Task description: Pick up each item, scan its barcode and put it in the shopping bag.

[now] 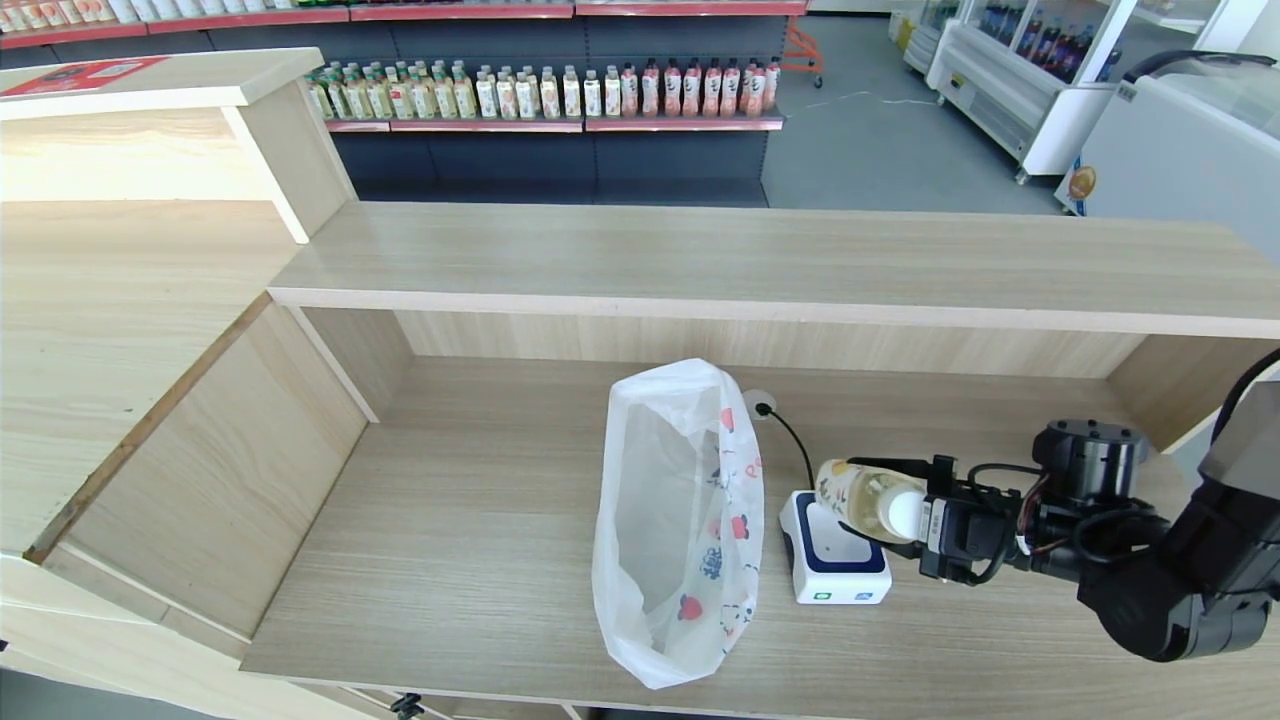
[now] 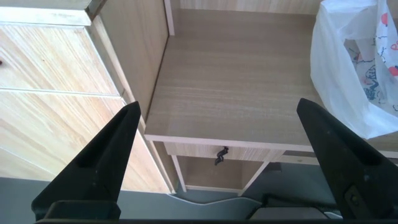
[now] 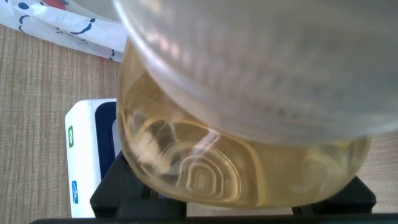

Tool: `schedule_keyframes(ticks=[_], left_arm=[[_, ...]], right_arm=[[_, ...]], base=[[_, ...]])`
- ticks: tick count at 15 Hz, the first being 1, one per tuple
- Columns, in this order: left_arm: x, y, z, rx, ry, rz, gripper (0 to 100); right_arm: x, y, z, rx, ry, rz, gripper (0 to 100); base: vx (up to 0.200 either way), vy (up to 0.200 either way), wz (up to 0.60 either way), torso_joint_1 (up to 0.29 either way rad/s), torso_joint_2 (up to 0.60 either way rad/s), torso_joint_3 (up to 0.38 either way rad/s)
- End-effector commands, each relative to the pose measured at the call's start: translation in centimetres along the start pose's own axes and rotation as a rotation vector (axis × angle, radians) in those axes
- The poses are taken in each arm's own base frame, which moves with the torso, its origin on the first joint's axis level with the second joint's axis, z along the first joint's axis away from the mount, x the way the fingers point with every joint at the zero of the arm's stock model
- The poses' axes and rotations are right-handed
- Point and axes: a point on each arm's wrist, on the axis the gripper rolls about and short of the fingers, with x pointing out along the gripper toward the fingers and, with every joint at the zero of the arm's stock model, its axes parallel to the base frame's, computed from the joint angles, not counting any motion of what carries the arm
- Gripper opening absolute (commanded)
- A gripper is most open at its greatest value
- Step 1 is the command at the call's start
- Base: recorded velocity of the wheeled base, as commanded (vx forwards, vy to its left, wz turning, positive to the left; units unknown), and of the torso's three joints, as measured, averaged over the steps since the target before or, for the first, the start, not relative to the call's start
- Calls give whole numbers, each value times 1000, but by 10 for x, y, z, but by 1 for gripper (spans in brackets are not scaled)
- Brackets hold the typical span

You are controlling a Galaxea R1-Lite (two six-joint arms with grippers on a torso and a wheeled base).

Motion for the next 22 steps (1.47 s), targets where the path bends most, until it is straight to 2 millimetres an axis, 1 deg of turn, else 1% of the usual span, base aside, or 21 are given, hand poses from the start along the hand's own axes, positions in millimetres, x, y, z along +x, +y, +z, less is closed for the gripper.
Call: schedule_keyframes(ticks=[1,7,12,16,18,20,22], left_arm=[[0,0,0,0,0,0,100],[0,0,0,0,0,0,100],[0,0,0,0,0,0,100],[0,0,0,0,0,0,100],[0,0,0,0,0,0,100],[0,0,0,0,0,0,100],[0,0,0,0,0,0,100]], right_arm=[[3,5,-4,12,3,12,0],[4,2,-6,2,1,5,0],[11,8,-15,17,5,18,0],[11,7,-14,16,3,17,0],[7,-3,-7,11,-4,-9,0],[-8,-28,9,66,-13,-81,0],[-32,-55,29,144,-20,-171,0]], base=[[0,0,0,0,0,0],[0,0,0,0,0,0],[0,0,0,0,0,0],[0,0,0,0,0,0],[0,0,0,0,0,0],[0,0,0,0,0,0],[0,0,0,0,0,0]])
